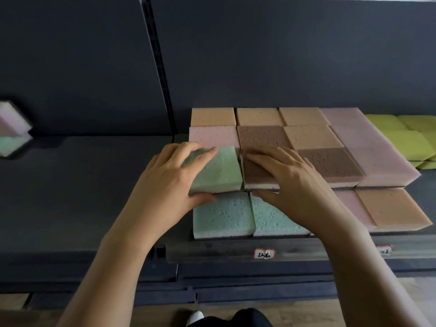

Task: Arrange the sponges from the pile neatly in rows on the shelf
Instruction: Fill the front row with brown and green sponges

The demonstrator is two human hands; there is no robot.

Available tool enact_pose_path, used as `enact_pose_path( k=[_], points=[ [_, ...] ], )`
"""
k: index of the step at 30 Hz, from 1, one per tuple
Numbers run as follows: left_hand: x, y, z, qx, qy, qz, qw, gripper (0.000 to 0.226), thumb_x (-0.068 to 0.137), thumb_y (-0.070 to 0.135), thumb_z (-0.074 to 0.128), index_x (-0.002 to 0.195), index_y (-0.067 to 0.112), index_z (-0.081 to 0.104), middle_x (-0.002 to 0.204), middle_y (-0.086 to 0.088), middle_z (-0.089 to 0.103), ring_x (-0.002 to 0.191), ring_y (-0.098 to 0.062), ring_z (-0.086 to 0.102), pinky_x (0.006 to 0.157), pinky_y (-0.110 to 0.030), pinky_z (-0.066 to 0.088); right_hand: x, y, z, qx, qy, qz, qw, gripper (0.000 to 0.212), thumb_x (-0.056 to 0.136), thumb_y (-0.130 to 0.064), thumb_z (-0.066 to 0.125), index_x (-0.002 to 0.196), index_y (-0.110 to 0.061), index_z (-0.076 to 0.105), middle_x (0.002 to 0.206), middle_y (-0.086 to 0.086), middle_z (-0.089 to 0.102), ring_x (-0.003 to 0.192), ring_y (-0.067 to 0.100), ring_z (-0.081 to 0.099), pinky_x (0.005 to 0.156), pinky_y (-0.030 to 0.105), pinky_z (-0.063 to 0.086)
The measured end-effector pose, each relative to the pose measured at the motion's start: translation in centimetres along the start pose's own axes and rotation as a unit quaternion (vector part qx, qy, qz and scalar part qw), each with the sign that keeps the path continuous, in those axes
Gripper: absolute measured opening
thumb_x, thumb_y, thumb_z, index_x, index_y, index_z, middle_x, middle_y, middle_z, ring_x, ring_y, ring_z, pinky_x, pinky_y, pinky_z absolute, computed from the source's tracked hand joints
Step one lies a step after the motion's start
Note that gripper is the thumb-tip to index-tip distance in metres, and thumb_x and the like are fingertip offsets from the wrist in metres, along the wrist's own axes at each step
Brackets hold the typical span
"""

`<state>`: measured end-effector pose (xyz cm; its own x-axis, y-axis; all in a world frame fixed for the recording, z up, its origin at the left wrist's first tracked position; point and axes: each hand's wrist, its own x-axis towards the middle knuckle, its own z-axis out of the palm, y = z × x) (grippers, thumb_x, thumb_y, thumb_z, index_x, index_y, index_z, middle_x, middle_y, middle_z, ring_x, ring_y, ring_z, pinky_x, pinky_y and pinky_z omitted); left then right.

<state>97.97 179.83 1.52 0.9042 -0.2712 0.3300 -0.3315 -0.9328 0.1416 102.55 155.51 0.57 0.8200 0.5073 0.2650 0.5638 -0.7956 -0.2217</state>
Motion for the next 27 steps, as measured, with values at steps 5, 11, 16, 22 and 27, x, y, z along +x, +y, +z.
enact_pose_path(
  k=[5, 11, 16, 22, 27],
  points=[
    [0.5, 0.1, 0.6, 0.009, -0.015, 0.004, 1.0, 0.081, 0.073, 0.05, 0.069, 0.144, 0.022, 0.045, 0.137, 0.002, 0.048, 0.126, -0.023, 0.044, 0.102, -0.043, 0.041, 0.1, 0.1, 0.6, -0.004, 0.018, 0.005, 1.0, 0.068, 0.08, -0.03, 0.078, 0.142, -0.027, 0.049, 0.144, -0.008, 0.048, 0.134, 0.019, 0.041, 0.11, 0.042, 0.033],
    [1.3, 0.2, 0.8, 0.006, -0.023, 0.009, 1.0, 0.078, 0.073, 0.049, 0.066, 0.144, 0.023, 0.045, 0.138, 0.005, 0.047, 0.128, -0.02, 0.042, 0.103, -0.039, 0.035, -0.1, 0.2, 0.7, 0.003, 0.009, 0.011, 1.0, 0.068, 0.082, -0.031, 0.075, 0.143, -0.031, 0.045, 0.152, -0.004, 0.041, 0.143, 0.02, 0.034, 0.117, 0.047, 0.024],
    [1.8, 0.3, 1.2, -0.001, -0.033, 0.011, 0.999, 0.081, 0.074, 0.046, 0.072, 0.146, 0.025, 0.042, 0.141, 0.006, 0.045, 0.132, -0.017, 0.039, 0.105, -0.036, 0.03, 0.1, 0.5, 0.4, 0.002, 0.005, 0.003, 1.0, 0.065, 0.082, -0.032, 0.073, 0.141, -0.032, 0.044, 0.151, -0.01, 0.042, 0.142, 0.017, 0.034, 0.115, 0.053, 0.027],
    [1.9, 0.3, 1.6, -0.026, -0.049, 0.002, 0.998, 0.081, 0.077, 0.056, 0.066, 0.147, 0.027, 0.039, 0.147, 0.008, 0.039, 0.137, -0.016, 0.033, 0.108, -0.036, 0.027, 0.1, 1.0, 0.5, 0.02, 0.009, -0.004, 1.0, 0.067, 0.081, -0.029, 0.076, 0.141, -0.028, 0.046, 0.149, -0.006, 0.045, 0.141, 0.017, 0.037, 0.115, 0.051, 0.03],
    [2.5, 0.9, 1.9, -0.017, -0.023, 0.028, 0.999, 0.062, 0.08, 0.046, 0.063, 0.138, 0.027, 0.053, 0.142, 0.006, 0.049, 0.131, -0.017, 0.043, 0.106, -0.037, 0.033, 0.1, 1.2, 0.6, 0.025, 0.011, -0.003, 1.0, 0.067, 0.083, -0.029, 0.076, 0.143, -0.028, 0.046, 0.151, -0.009, 0.043, 0.143, 0.014, 0.034, 0.117, 0.049, 0.029]
  ],
)
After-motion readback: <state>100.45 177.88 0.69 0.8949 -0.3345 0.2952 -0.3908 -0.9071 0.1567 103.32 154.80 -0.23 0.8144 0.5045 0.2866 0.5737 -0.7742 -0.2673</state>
